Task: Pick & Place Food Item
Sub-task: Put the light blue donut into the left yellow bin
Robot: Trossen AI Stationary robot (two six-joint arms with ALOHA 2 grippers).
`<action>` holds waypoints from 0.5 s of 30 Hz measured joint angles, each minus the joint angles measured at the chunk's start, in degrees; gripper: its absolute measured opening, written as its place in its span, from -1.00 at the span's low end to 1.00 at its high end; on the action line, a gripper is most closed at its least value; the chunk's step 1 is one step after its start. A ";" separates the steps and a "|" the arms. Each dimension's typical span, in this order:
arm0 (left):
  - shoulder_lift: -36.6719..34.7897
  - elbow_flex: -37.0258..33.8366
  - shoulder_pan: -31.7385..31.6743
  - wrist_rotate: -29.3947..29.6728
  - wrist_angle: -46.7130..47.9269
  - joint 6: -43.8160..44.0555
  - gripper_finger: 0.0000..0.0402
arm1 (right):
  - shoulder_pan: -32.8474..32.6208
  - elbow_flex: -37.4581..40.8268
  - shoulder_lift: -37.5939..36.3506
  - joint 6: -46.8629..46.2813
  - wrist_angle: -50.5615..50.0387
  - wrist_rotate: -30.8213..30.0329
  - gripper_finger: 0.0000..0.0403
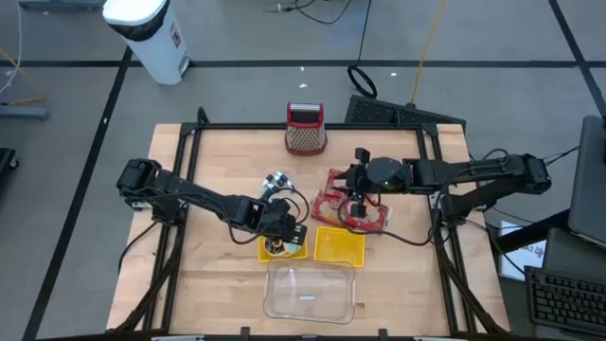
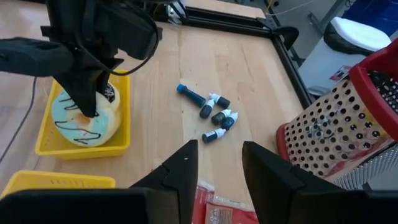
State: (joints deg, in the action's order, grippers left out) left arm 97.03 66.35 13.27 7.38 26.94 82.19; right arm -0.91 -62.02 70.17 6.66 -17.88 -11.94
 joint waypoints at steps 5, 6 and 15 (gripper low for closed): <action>0.00 0.00 0.39 0.69 0.04 -0.51 -0.59 | -0.01 0.00 0.00 -0.01 -1.09 0.02 -0.43; 0.00 -0.02 0.40 0.69 0.00 -0.49 -0.54 | -0.02 0.00 0.00 -0.02 -1.12 0.02 -0.43; 0.02 -0.09 0.25 1.68 -0.19 -0.01 -0.05 | -0.02 0.00 0.00 -0.02 -1.10 0.02 -0.44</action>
State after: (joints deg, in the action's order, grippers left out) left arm 97.06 66.26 13.52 9.06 26.75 82.17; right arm -0.93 -62.02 70.17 6.63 -18.98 -11.92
